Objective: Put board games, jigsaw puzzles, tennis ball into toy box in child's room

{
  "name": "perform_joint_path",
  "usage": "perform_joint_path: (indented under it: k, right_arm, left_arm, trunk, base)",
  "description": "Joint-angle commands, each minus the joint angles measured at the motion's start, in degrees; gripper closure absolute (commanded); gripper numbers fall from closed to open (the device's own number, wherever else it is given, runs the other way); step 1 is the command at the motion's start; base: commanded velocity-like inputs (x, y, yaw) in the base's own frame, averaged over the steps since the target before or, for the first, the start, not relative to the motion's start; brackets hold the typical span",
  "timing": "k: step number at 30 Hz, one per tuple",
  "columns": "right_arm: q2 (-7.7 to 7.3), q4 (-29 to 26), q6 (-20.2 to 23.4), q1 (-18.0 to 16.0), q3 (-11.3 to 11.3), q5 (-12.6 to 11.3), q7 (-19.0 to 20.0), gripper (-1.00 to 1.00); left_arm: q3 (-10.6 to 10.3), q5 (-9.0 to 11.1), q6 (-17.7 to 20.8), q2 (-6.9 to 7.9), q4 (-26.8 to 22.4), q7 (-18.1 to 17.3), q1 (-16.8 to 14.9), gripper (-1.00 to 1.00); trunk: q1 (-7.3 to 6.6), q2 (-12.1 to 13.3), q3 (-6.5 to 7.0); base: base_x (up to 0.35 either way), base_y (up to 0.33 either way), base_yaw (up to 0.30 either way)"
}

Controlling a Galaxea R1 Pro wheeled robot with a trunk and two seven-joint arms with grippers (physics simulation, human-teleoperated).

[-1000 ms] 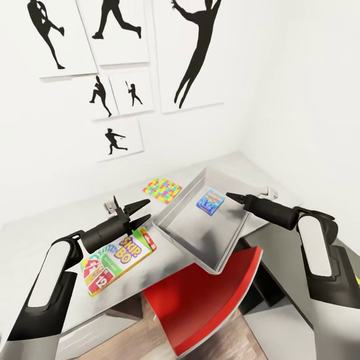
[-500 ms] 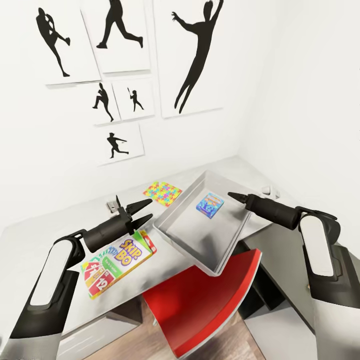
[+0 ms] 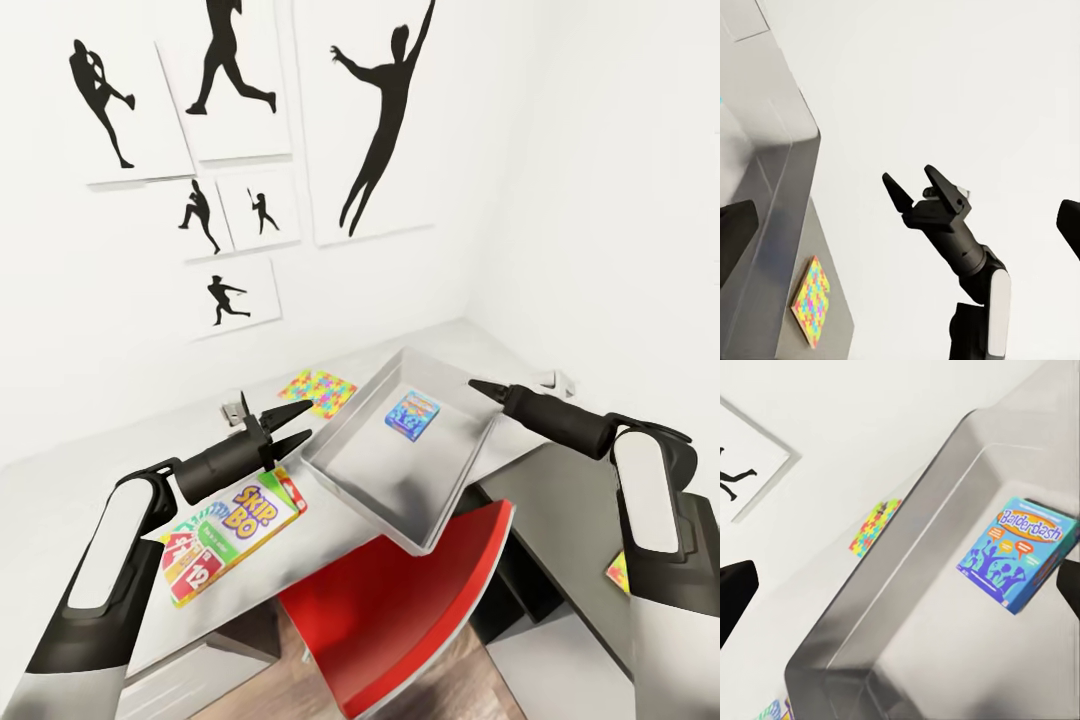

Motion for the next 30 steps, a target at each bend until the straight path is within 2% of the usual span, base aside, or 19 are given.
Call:
perform_joint_path:
  k: [1, 11, 30]
  right_arm:
    - [0.01, 0.00, 0.27, -0.07, -0.08, 0.56, 0.59, -1.00]
    - [0.20, 0.00, 0.27, -0.06, -1.28, 0.55, 0.54, -1.00]
    - [0.04, 0.00, 0.27, -0.06, -1.59, 0.55, 0.53, -1.00]
  left_arm:
    - [0.06, -0.39, 0.23, 0.00, 0.00, -0.39, -0.04, -1.00]
    - [-0.15, -0.42, 0.10, 0.00, 0.08, -0.37, -0.07, -1.00]
    - [-0.22, -0.66, 0.07, -0.07, 0.17, -0.36, -0.08, -1.00]
  trunk:
    - [0.03, -0.10, 0.00]
    - [0.03, -0.10, 0.93]
    - [0.03, -0.10, 2.69]
  base:
    - [0.000, 0.000, -0.118]
    - [0.000, 0.000, -0.135]
    - [0.000, 0.000, -0.150]
